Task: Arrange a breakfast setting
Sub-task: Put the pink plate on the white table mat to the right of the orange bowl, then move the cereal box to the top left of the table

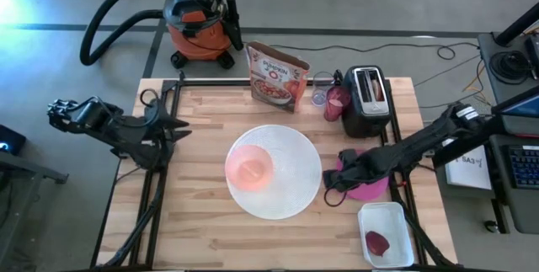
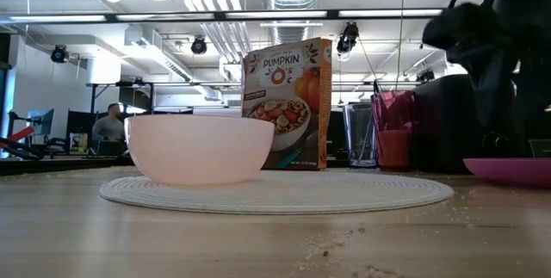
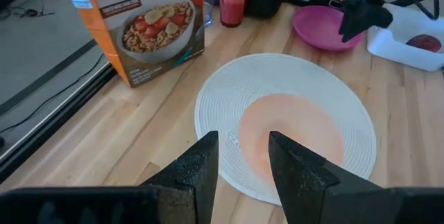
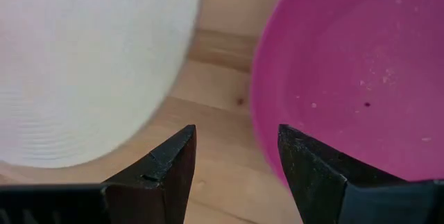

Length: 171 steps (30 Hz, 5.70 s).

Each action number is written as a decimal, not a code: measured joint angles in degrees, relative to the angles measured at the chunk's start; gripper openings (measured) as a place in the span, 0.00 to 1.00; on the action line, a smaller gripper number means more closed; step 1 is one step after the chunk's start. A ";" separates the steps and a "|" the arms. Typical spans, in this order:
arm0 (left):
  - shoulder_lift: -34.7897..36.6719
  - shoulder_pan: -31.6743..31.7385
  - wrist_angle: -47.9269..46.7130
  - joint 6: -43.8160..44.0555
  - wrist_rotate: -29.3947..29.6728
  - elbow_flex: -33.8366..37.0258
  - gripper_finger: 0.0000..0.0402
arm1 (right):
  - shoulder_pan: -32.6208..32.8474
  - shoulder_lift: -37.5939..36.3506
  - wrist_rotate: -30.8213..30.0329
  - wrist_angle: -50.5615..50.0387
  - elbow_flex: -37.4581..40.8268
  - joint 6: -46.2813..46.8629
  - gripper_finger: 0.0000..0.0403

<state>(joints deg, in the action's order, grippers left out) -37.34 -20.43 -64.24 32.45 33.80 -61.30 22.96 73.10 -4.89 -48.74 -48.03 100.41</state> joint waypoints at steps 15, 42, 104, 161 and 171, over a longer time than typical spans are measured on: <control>1.44 0.00 -0.09 1.13 0.33 0.00 0.28 | -0.01 11.41 2.05 -0.26 -1.40 -9.75 0.47; 1.49 0.00 0.26 1.14 1.89 0.02 0.28 | -0.13 17.20 1.55 0.35 -14.17 -46.34 0.03; 1.44 0.00 0.32 2.62 1.58 0.05 0.28 | -0.75 33.01 -5.60 -7.33 -34.03 -85.80 0.33; -6.93 0.02 10.59 -15.28 11.68 0.11 0.28 | -50.93 27.98 -7.40 -12.30 -65.81 -90.62 0.48; -6.95 0.01 8.87 -12.85 11.66 0.28 0.28 | -50.73 35.94 -5.43 -17.61 -72.59 -94.92 0.07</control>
<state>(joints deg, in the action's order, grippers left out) -44.29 -20.41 -55.37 19.60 45.45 -61.01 -27.77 109.04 -10.33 -66.35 -120.62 5.49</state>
